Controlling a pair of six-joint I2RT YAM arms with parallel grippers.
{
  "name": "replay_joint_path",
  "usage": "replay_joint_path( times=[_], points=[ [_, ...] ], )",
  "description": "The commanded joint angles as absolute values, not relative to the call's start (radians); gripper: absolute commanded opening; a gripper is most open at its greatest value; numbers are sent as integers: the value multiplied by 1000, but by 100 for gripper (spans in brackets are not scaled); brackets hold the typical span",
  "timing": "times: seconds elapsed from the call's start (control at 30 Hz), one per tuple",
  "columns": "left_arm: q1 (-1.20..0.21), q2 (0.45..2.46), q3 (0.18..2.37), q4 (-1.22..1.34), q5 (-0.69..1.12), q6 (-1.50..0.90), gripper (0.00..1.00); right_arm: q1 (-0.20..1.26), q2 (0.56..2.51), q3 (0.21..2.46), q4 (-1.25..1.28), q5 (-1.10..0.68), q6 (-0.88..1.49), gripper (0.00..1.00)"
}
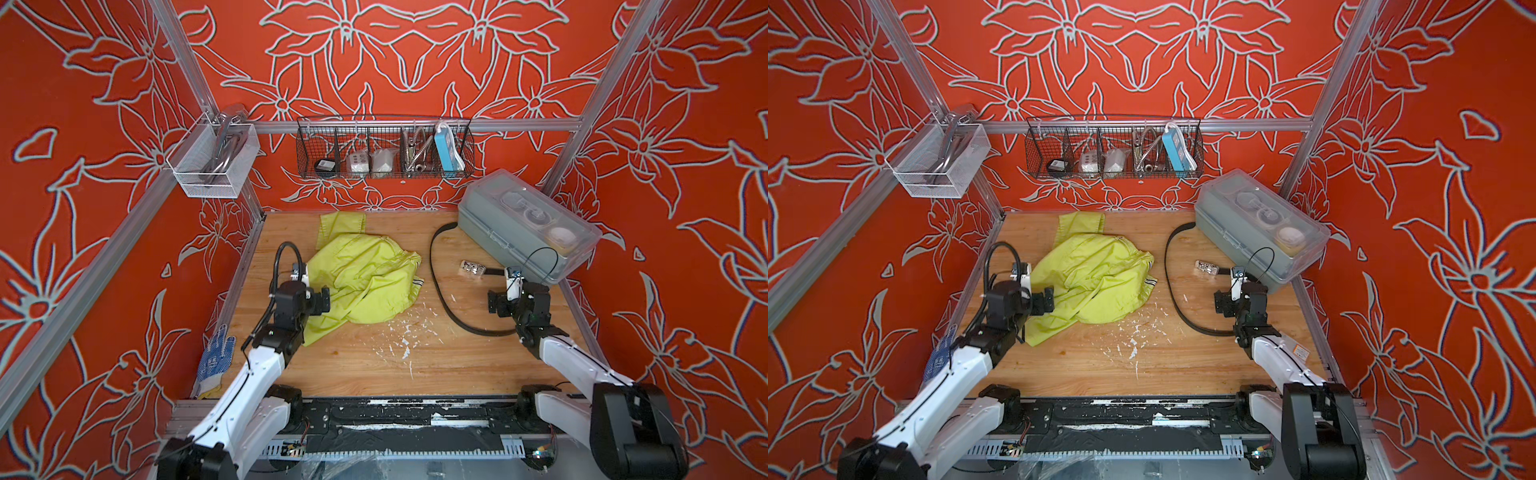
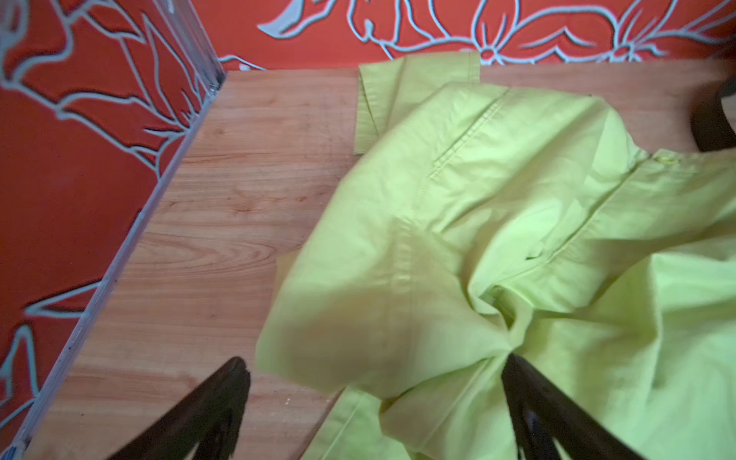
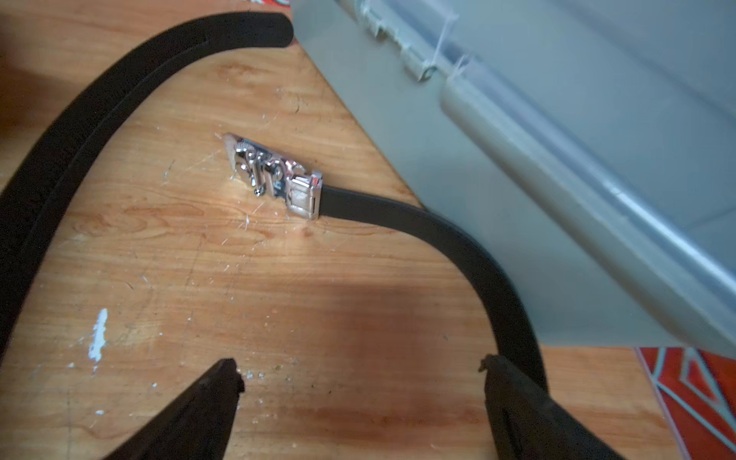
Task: Remove the belt from the trousers
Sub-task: Reset both arms
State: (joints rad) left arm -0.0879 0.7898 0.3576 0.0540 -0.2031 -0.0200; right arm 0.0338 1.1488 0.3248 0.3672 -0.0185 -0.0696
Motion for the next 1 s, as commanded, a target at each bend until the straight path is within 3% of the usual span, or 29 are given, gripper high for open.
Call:
replay_joint_path(
  times=[0.0,0.13,0.2,0.5,0.57,0.63,0.73,0.97],
  points=[
    [-28,747,239,345,-189,-72,99,32,1222,319,645,-50,-61,100],
    [-5,794,211,398,-244,-50,99,32,1389,306,803,12,-34,100],
    [28,864,211,472,-107,-27,99,31,1427,332,801,20,-24,100],
    [31,1441,232,970,53,12,99,31,1416,330,789,39,-25,100],
    [34,1388,316,728,72,23,99,31,1411,332,777,40,-24,100],
    [34,1416,264,875,94,25,99,31,1410,332,775,40,-24,100],
    [35,1398,241,888,168,58,99,31,1410,334,772,41,-25,100],
    [34,1394,281,809,146,55,99,32,1410,334,772,40,-25,100]
  ],
)
